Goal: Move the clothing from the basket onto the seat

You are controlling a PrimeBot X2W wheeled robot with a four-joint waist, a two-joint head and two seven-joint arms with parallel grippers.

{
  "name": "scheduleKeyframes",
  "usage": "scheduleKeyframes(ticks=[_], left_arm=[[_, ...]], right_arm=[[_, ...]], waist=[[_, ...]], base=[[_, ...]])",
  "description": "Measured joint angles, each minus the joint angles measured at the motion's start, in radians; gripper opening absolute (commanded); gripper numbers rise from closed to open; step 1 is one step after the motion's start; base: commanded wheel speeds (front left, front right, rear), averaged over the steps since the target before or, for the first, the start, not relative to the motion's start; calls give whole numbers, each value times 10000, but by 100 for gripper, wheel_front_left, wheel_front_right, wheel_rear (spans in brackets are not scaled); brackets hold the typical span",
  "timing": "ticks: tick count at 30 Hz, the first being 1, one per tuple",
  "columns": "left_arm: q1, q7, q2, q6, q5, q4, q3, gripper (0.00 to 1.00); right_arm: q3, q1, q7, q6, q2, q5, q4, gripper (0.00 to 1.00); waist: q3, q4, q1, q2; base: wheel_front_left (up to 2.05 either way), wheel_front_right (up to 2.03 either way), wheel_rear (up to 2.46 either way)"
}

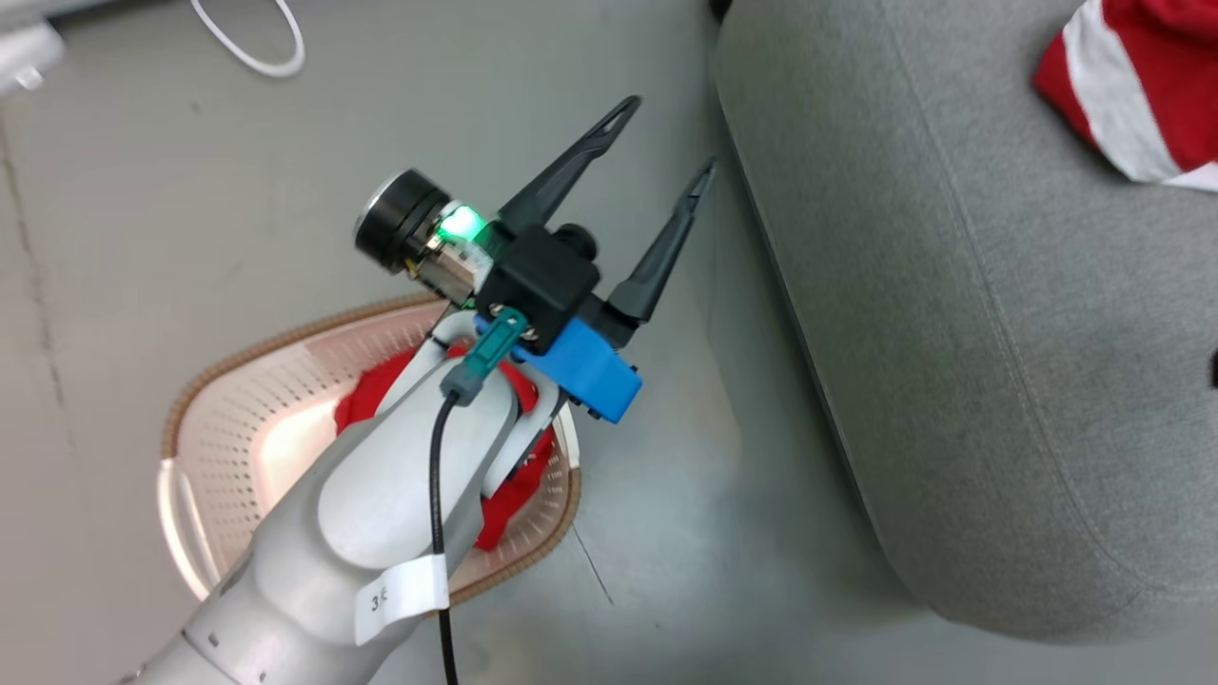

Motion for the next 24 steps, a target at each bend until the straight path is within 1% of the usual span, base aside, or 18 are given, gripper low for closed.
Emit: scheduleKeyframes(ticks=[7, 15, 18, 19, 24], left_arm=[[1204, -2, -54, 236, -36, -299, 1220, 100], [2778, -2, -92, 454, 196, -792, 3099, 100], [3390, -2, -123, 466, 366, -1037, 3791, 100], [3763, -2, -150, 451, 527, -1244, 4240, 100], [4703, -12, -245, 265, 943, -1605, 5168, 100]], right_arm=[[1191, 666, 0, 0, 330, -59, -723, 100], [2359, 1174, 0, 0, 662, -128, -1091, 100], [2669, 1343, 0, 0, 771, -132, -1133, 100], [2851, 1500, 0, 0, 853, -117, -1164, 100], [3095, 1928, 0, 0, 1007, 38, -1149, 100]], waist=[[-1244, 450, 0, 0], [-2447, 1231, -1, 0], [-2845, 1535, -1, 0], [-3088, 1725, -1, 0], [-3581, 2175, -2, 0]], base=[[0, 0, 0], [0, 0, 0], [0, 0, 0], [0, 0, 0], [0, 0, 0]])
